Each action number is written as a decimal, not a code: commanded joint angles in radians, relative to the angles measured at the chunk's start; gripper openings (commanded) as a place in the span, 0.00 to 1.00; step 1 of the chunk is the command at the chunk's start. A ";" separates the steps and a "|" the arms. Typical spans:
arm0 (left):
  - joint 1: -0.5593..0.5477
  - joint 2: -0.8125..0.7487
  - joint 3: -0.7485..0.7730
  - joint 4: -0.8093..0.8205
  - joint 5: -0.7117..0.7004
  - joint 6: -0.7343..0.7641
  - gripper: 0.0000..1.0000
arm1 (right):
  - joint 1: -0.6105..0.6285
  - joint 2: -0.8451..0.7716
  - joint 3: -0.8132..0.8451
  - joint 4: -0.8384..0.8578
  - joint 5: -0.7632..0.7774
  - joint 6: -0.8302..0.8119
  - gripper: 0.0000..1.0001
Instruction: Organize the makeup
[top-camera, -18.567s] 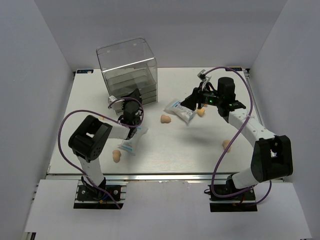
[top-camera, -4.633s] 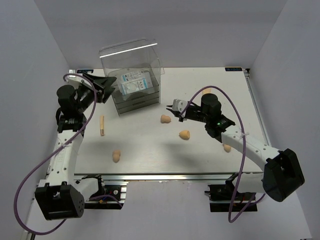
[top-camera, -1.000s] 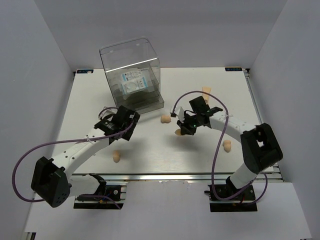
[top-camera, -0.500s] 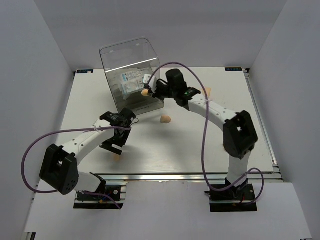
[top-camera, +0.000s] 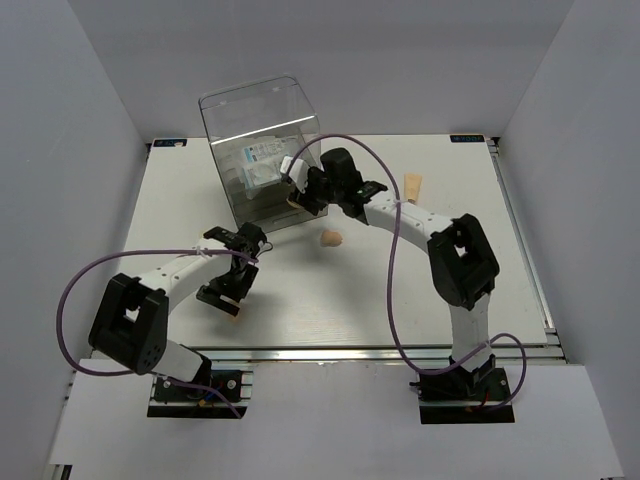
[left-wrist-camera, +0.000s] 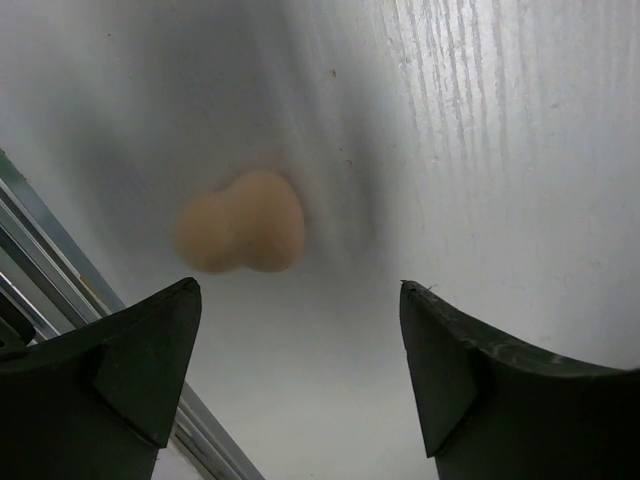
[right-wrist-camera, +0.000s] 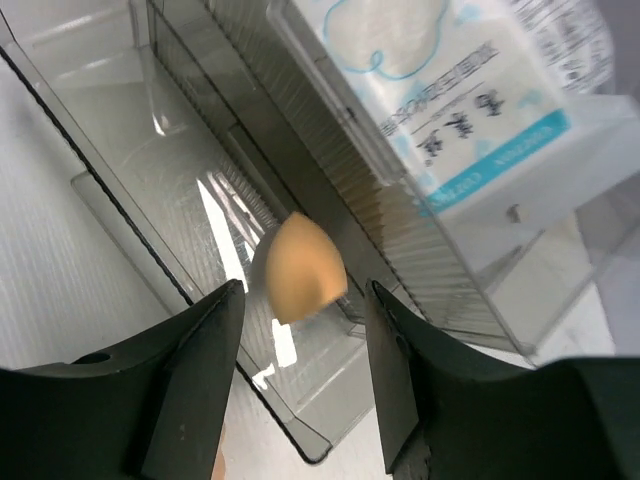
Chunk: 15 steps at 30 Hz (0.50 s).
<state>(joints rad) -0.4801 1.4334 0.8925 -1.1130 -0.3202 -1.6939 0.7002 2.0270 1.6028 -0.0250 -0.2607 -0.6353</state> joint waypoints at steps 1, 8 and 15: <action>0.003 0.021 0.013 0.010 -0.002 0.023 0.86 | -0.004 -0.135 -0.062 0.082 -0.002 0.066 0.57; 0.011 0.062 -0.006 -0.002 -0.017 0.034 0.66 | -0.024 -0.355 -0.266 0.134 -0.014 0.164 0.57; 0.067 0.047 -0.115 0.077 -0.006 0.063 0.47 | -0.085 -0.517 -0.405 0.129 -0.040 0.206 0.58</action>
<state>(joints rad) -0.4320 1.4994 0.8036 -1.0859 -0.3023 -1.6451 0.6411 1.5593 1.2362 0.0772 -0.2790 -0.4736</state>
